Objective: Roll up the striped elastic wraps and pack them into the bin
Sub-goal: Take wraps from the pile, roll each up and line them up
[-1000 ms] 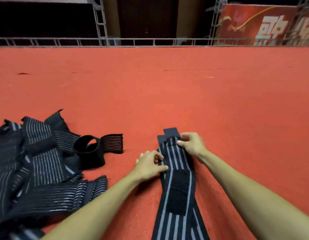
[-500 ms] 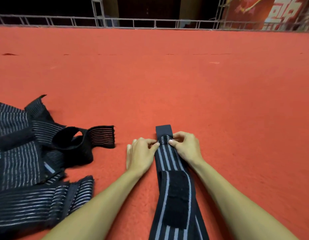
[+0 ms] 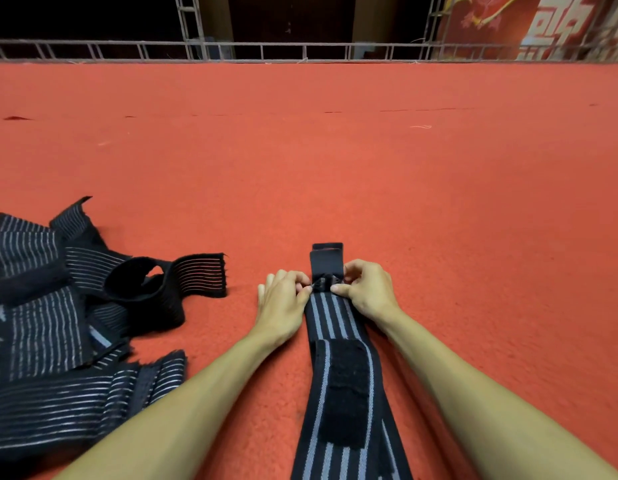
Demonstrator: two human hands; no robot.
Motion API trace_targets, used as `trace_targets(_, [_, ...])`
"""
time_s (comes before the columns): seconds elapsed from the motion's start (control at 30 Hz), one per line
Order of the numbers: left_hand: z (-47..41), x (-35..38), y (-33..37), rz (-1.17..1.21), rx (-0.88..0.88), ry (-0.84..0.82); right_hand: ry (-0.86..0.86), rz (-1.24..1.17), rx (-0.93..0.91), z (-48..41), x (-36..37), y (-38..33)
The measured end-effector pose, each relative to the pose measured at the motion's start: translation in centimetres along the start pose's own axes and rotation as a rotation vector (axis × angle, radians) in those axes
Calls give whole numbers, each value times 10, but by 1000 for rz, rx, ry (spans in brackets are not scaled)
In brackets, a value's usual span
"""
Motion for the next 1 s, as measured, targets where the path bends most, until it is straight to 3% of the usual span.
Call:
trace_targets(0.13, [9,-12,16,149,32,-40,20,-85,-46,13,-18,-18])
trace_targets(0.27, [29,-44,48,512,61,-139,-17,-150,-120,29,-39,-55])
trace_targets(0.33, [37,-65,62,466,131,-151,-7,-181,-153,39,-48,-74])
trace_targets(0.43, [55,-109,79,299,228,-29,-5,-253,-219,62,-63,-112])
trace_targets(0.77, [141,-232,115,207,302,204,-136,-448,-367,174,-95,-221])
trace_targets(0.83, [155,-243,118,298,275,139,-164,-479,-371,194,-100,-234])
trace_targets(1.0, [200,-266,144,826,201,-138,-266,-631,-355,229,-114,-263])
Point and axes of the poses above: each hand's wrist, its own z-axis away from the middle knuckle, its own x-axis out of the palm, y = z × x, the point moved 7 cm from there along -z, towards the middle knuckle, and after that the axes turned 11 degrees about -z, right-handed, at the moved point
